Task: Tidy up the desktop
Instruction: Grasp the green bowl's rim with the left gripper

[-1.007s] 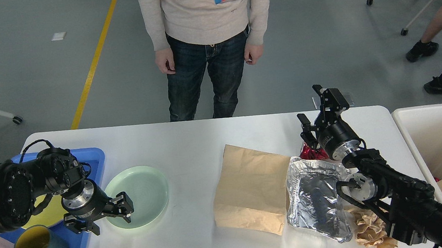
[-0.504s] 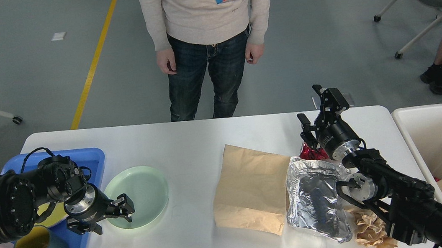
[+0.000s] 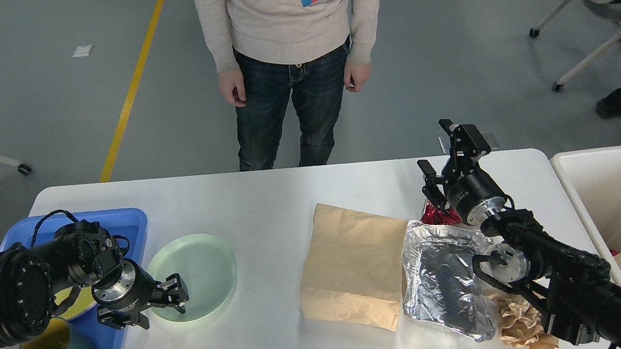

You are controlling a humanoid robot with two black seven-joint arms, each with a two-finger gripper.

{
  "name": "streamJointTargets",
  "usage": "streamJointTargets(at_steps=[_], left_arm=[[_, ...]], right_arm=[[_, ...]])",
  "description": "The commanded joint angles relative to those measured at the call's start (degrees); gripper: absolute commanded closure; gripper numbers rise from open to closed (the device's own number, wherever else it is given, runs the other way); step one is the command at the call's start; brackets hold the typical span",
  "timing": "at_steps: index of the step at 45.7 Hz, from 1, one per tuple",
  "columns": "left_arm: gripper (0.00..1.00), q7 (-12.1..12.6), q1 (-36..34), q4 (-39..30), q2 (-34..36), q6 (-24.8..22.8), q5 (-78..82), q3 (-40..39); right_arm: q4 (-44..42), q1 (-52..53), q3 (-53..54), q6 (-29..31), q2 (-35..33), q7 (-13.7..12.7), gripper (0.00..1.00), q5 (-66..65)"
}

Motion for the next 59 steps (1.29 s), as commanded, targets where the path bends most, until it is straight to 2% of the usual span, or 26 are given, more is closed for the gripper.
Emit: streamJointTargets(at_steps=[1, 9, 18, 27, 46, 59], left_arm=[[0.47, 0.44, 0.00, -0.09, -0.26, -1.07, 0.10, 0.00], [0.65, 2.02, 0.00, -0.09, -0.35, -2.74, 0.10, 0.00], [0.74, 2.11, 0.00, 0.00, -0.52, -3.00, 0.18, 0.00], [0.96, 2.11, 0.00, 0.00, -0.43, -8.27, 0.45, 0.09], [1.00, 2.02, -0.44, 0.00, -0.26, -9.51, 0.45, 0.09], [1.00, 2.02, -3.60, 0.00, 0.27, -13.73, 0.36, 0.09]], right_arm=[[-0.07, 0.00, 0.00, 0.00, 0.00, 0.08, 0.00, -0.01], [0.01, 0.00, 0.00, 0.00, 0.00, 0.08, 0.00, -0.01], [0.01, 0.00, 0.00, 0.00, 0.00, -0.01, 0.00, -0.01], [0.01, 0.00, 0.00, 0.00, 0.00, -0.01, 0.00, -0.10], [0.01, 0.00, 0.00, 0.00, 0.00, -0.01, 0.00, -0.01], [0.01, 0.00, 0.00, 0.00, 0.00, -0.01, 0.00, -0.10]])
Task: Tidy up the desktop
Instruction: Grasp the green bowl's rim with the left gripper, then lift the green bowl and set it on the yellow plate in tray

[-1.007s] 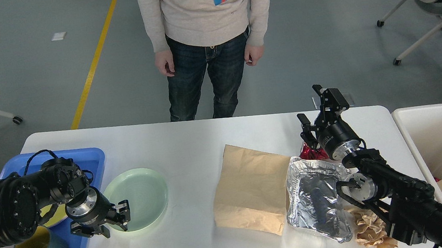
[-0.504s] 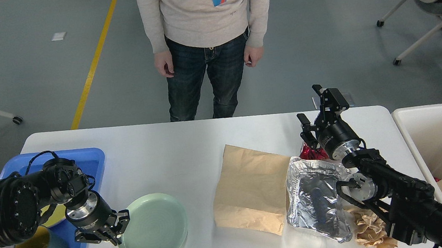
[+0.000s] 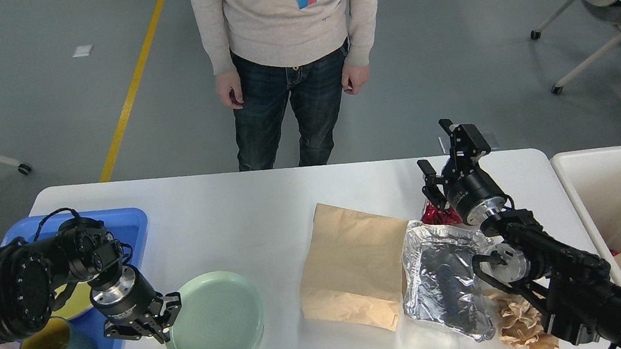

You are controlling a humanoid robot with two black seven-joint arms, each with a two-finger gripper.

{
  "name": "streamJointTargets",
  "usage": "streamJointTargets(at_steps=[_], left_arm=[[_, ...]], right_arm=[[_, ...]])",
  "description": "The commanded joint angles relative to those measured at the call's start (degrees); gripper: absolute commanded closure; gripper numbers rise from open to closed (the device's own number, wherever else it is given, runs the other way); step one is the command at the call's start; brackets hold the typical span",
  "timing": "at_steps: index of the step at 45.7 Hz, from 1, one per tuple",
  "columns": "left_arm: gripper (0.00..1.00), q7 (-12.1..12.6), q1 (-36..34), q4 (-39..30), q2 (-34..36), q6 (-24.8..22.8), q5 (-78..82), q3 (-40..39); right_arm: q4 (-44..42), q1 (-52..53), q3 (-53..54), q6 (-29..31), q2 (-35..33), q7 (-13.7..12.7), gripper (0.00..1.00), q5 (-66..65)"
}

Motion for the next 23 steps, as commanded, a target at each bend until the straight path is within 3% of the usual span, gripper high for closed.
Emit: streamJointTargets(at_steps=[1, 23], left_arm=[[1.00, -0.01, -1.58, 0.02, 0.51, -1.33, -0.09, -0.01], [1.00, -0.01, -9.66, 0.02, 2.89, -3.25, 0.00, 0.34]], right_arm=[[-0.01, 0.00, 0.00, 0.00, 0.00, -0.01, 0.00, 0.00], [-0.01, 0.00, 0.00, 0.00, 0.00, 0.08, 0.00, 0.00]])
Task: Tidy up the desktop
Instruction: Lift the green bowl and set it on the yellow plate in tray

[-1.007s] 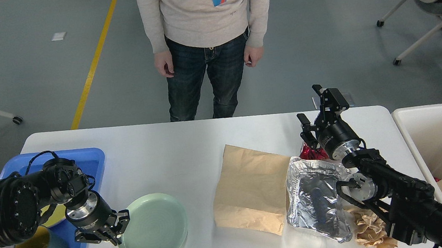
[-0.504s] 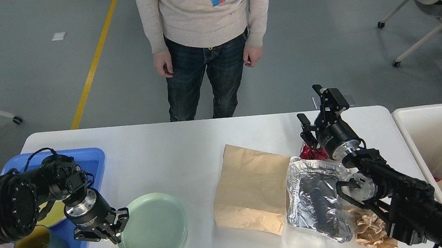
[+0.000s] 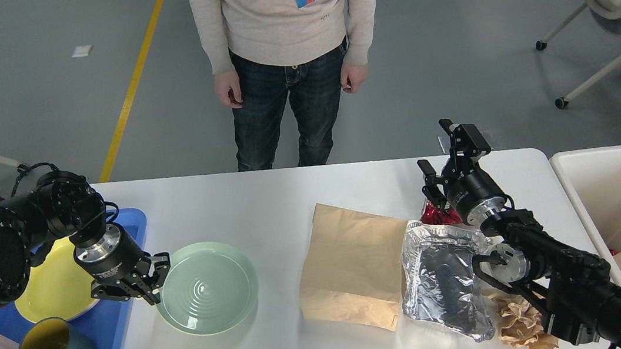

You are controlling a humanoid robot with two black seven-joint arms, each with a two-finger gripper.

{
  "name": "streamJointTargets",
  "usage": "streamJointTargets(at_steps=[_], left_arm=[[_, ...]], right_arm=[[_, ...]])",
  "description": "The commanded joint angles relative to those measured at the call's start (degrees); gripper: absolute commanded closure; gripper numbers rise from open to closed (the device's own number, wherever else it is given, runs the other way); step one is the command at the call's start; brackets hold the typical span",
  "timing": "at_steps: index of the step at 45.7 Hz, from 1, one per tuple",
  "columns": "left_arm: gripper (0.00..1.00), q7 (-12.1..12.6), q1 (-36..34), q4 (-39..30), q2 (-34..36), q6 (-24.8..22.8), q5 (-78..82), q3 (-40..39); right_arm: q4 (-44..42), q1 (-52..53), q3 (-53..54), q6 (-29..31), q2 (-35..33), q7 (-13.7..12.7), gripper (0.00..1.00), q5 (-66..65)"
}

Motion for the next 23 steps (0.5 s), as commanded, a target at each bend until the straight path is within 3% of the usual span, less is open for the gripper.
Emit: streamJointTargets(at_steps=[1, 23], left_arm=[[1.00, 0.00, -2.67, 0.00, 0.39, -0.04, 0.08, -0.01], [1.00, -0.18, -21.04, -3.42, 5.93, -0.04, 0.70, 2.27]], right_arm=[[-0.01, 0.00, 0.00, 0.00, 0.00, 0.08, 0.00, -0.09], [-0.01, 0.00, 0.00, 0.00, 0.00, -0.01, 0.00, 0.00]])
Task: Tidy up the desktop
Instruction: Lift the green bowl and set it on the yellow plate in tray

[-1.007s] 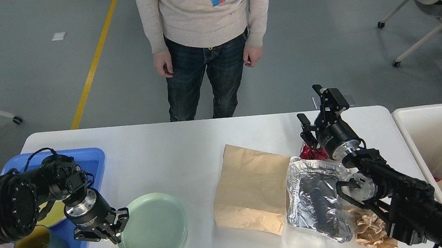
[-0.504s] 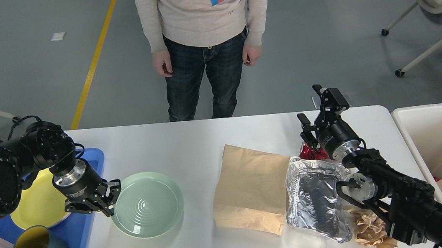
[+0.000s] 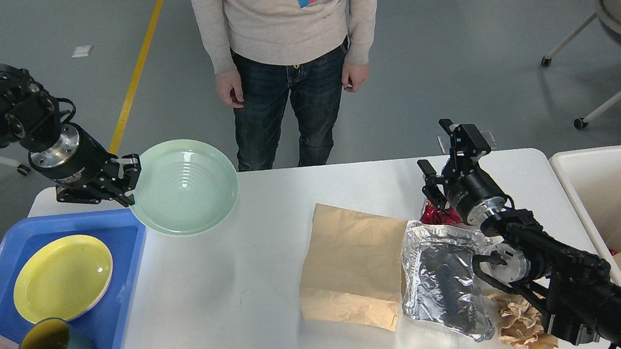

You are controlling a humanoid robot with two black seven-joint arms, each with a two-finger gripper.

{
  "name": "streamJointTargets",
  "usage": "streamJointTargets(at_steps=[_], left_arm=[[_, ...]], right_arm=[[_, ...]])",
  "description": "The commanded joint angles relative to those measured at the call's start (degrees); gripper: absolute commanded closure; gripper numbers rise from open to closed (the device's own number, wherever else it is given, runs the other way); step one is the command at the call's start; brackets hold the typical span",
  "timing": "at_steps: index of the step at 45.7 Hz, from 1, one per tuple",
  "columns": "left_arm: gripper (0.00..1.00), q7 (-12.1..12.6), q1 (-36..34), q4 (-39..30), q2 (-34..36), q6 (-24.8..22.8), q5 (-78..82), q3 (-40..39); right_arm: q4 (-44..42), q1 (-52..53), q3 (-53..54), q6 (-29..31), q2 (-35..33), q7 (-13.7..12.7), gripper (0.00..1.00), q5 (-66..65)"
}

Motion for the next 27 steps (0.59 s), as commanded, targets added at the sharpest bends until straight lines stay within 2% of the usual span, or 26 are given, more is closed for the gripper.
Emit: streamJointTargets(at_steps=[1, 8, 15, 19, 21, 27], left_arm=[[1.00, -0.33, -4.98, -2.38, 1.14, 0.01, -0.01, 2.22], [1.00, -0.51, -7.10, -2.65, 2.01, 0.01, -0.01, 3.37], [1.00, -0.69, -2.81, -0.55, 5.53, 0.01, -0.44, 3.55], [1.00, -1.04, 3.43, 6.12, 8.25, 0.01, -0.97, 3.55], [1.00, -2.18, 7.83, 11.31, 9.22, 0.01, -0.97, 3.55], [1.00, -3.76, 13.37, 17.12, 11.15, 0.01, -0.97, 3.64]], right_arm=[[-0.04, 0.00, 0.00, 0.00, 0.00, -0.01, 0.00, 0.00], [0.05, 0.00, 0.00, 0.00, 0.00, -0.01, 0.00, -0.08], [0.05, 0.00, 0.00, -0.09, -0.08, -0.01, 0.00, -0.08], [-0.04, 0.00, 0.00, 0.00, 0.00, 0.08, 0.00, 0.00], [-0.04, 0.00, 0.00, 0.00, 0.00, -0.01, 0.00, 0.00], [0.05, 0.00, 0.00, 0.00, 0.00, -0.01, 0.00, 0.00]])
